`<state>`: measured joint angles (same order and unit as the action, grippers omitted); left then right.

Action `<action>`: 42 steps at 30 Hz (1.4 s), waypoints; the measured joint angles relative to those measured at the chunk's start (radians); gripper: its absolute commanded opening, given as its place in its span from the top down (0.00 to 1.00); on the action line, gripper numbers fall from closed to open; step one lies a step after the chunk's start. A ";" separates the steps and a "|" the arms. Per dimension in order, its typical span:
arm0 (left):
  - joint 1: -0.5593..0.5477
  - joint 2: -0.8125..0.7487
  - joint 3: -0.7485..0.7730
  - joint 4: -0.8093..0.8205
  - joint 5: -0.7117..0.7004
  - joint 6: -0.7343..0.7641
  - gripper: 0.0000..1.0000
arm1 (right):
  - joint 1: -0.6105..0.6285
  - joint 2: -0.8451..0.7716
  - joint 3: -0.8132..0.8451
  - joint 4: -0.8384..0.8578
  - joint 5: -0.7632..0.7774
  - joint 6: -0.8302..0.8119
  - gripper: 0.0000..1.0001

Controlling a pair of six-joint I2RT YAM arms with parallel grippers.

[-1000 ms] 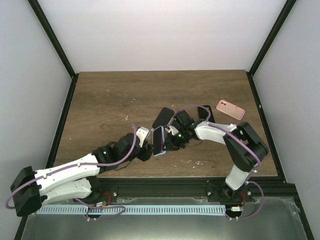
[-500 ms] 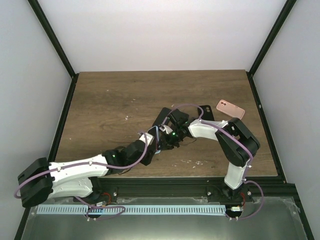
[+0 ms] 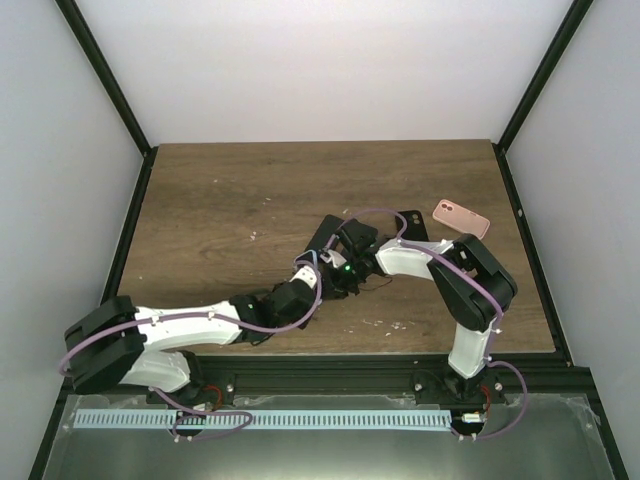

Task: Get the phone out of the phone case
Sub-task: Remove the phone case from the phone.

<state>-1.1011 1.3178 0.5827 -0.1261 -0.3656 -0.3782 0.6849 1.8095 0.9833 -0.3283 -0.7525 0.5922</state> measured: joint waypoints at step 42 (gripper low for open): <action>-0.084 0.208 0.109 -0.032 -0.283 0.010 0.75 | -0.019 0.015 -0.012 0.094 0.018 0.008 0.99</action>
<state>-1.1847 1.5261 0.6922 -0.1585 -0.6483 -0.3683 0.6655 1.8244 0.9714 -0.2344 -0.7349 0.5999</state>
